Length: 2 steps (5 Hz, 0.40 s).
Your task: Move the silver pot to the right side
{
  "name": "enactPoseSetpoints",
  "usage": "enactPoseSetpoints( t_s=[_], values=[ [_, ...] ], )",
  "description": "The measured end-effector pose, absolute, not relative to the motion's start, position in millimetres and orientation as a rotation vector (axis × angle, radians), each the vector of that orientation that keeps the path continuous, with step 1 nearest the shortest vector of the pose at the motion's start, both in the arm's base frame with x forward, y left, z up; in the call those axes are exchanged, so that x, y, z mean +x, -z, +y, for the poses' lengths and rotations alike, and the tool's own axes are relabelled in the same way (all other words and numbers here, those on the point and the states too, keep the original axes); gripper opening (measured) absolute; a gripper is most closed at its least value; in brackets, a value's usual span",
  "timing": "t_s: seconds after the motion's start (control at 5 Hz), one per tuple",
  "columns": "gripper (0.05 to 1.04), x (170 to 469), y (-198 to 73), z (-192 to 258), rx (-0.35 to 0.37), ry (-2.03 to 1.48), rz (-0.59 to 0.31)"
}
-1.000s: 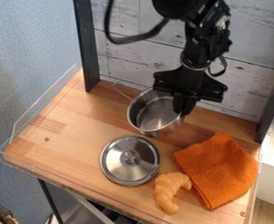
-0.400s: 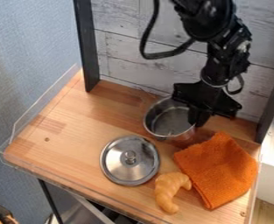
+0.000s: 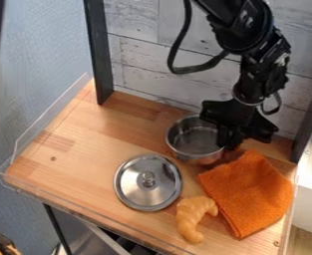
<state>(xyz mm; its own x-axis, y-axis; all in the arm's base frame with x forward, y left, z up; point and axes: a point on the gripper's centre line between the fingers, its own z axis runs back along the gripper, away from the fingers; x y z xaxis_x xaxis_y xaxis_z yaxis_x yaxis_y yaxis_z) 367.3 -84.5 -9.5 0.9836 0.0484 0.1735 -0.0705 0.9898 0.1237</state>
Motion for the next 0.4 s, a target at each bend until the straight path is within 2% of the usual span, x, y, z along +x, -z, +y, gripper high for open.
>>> enactPoseSetpoints(
  t_s=[0.4],
  values=[
    [0.834,365.5,11.1,-85.8,0.11,-0.077,-0.158]
  ],
)
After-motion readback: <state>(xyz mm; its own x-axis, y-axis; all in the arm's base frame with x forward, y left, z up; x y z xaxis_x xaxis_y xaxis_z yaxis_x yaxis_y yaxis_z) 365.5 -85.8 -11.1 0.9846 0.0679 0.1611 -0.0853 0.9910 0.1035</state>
